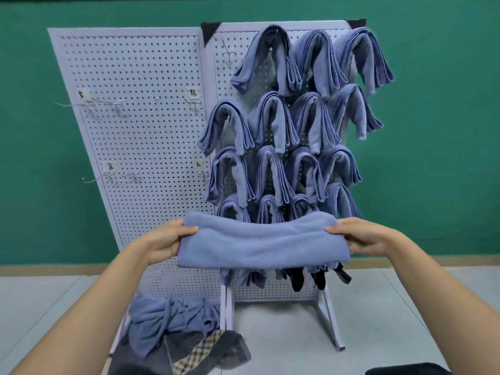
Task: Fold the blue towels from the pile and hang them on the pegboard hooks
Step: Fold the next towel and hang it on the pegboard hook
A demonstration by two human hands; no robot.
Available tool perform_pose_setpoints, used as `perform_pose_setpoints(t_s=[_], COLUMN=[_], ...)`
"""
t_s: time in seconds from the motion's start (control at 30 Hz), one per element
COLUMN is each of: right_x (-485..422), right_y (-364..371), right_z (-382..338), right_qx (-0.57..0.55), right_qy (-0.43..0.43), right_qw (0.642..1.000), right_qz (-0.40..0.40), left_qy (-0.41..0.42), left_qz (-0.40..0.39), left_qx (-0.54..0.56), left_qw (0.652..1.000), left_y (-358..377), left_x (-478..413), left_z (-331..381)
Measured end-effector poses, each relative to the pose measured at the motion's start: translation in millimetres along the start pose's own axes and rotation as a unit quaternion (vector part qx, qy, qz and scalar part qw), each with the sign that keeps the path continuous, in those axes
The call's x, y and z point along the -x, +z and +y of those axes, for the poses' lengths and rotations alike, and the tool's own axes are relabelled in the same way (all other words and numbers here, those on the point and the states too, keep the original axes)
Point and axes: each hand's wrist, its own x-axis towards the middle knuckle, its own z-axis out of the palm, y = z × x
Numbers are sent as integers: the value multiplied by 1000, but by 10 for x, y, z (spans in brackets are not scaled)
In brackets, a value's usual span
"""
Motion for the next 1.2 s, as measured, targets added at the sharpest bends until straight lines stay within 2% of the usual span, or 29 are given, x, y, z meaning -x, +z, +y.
perform_pose_setpoints(t_s=[0.1,0.27,0.33,0.5,0.63,0.77,0.83,0.9,1.0,1.13,1.2], right_x=[-62,-39,-71,-56,5,48,95,132,218,368,443], right_y=[5,102,89,138,183,200,267,333,418,614,774], right_z=[47,-166,-182,-89,-147,-261,-323,-405,-601,-1005,-1221], right_qx=[69,-82,-107,-114,-144,-74,1,19,-73,-192,-217], right_qy=[-6,-161,-192,-169,-170,-168,-164,-189,-235,-261,-264], right_qw=[998,982,974,979,974,983,985,977,964,945,940], right_qz=[-16,-47,-47,-15,-32,22,55,94,97,40,21], left_qy=[-2,104,126,126,115,84,78,88,59,0,4], left_qz=[5,16,24,13,-26,-81,-50,9,75,97,121], left_qx=[-34,33,54,32,96,104,65,13,-8,-72,-109], left_qw=[999,994,990,991,988,988,994,996,995,993,987], left_y=[-94,-206,-231,-248,-254,-261,-201,-117,-17,112,241], left_x=[13,39,78,203,243,216,164,92,-6,-81,-84], left_z=[-45,193,298,318,321,295,256,195,99,-34,-41])
